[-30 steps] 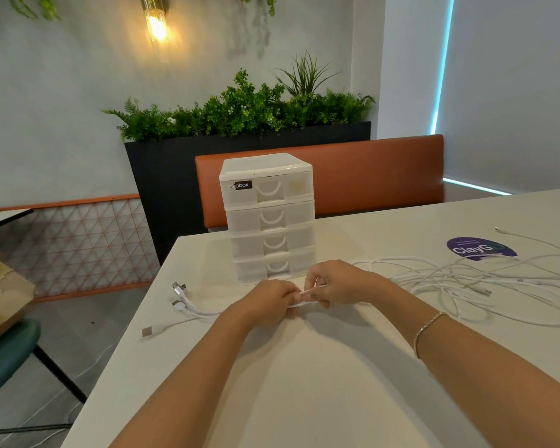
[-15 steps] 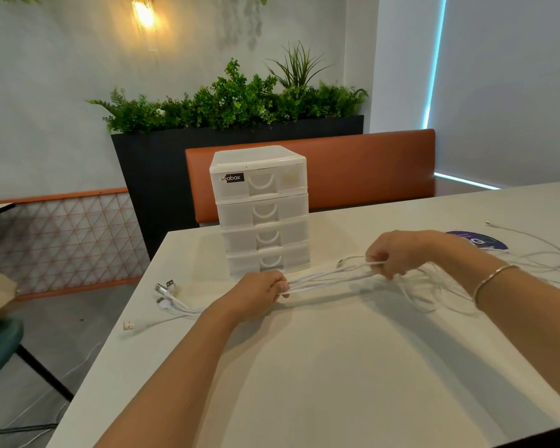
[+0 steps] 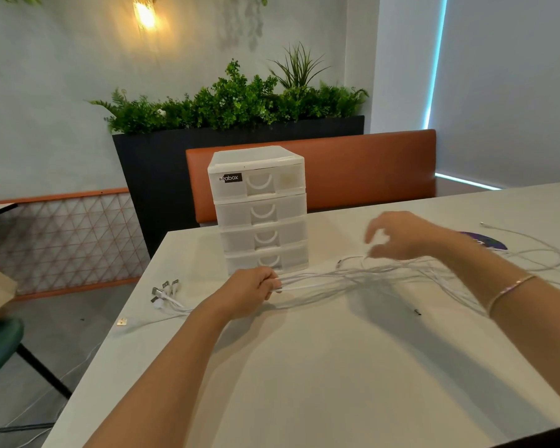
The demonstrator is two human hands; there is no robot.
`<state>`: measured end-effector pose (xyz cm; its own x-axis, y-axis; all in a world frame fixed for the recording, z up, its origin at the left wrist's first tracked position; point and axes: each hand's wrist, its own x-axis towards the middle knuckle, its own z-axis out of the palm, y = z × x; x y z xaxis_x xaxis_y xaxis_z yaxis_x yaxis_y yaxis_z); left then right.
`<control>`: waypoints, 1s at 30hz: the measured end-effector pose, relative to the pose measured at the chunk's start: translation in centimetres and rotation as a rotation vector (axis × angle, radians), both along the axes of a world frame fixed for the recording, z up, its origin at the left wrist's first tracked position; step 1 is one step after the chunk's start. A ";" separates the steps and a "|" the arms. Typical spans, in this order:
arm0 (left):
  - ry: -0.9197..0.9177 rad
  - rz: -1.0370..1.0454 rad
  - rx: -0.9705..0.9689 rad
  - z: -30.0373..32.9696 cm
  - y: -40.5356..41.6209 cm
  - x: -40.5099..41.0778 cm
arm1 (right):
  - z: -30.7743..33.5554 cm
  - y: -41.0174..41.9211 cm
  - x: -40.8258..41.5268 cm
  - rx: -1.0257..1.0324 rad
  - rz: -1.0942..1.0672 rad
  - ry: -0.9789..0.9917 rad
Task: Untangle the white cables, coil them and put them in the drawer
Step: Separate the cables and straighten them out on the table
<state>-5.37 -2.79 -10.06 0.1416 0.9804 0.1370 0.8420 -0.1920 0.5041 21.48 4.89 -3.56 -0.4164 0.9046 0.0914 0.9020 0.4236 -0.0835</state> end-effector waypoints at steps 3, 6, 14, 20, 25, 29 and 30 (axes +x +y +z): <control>0.000 -0.015 0.016 0.0 -0.2 0.0 | -1.0 -1.8 -5.6 -0.132 0.190 0.105; 0.009 -0.034 0.022 0.0 -0.3 0.0 | -2.0 -2.2 -8.2 -0.257 0.234 0.162; 0.011 -0.044 0.005 -0.1 -0.2 0.1 | -2.1 -2.2 -9.5 -0.401 0.204 0.219; 0.015 -0.040 0.002 -0.1 -0.3 0.1 | -2.1 -2.6 -10.0 -0.348 0.237 0.162; -0.008 -0.046 -0.010 0.0 -0.4 0.3 | -2.1 -2.4 -9.8 -0.324 0.241 0.161; 0.002 -0.071 -0.002 0.1 -0.4 0.7 | -1.8 -2.2 -9.6 -0.373 0.212 0.165; 0.008 -0.075 -0.001 0.1 -0.4 0.8 | -1.8 -2.1 -9.6 -0.391 0.205 0.137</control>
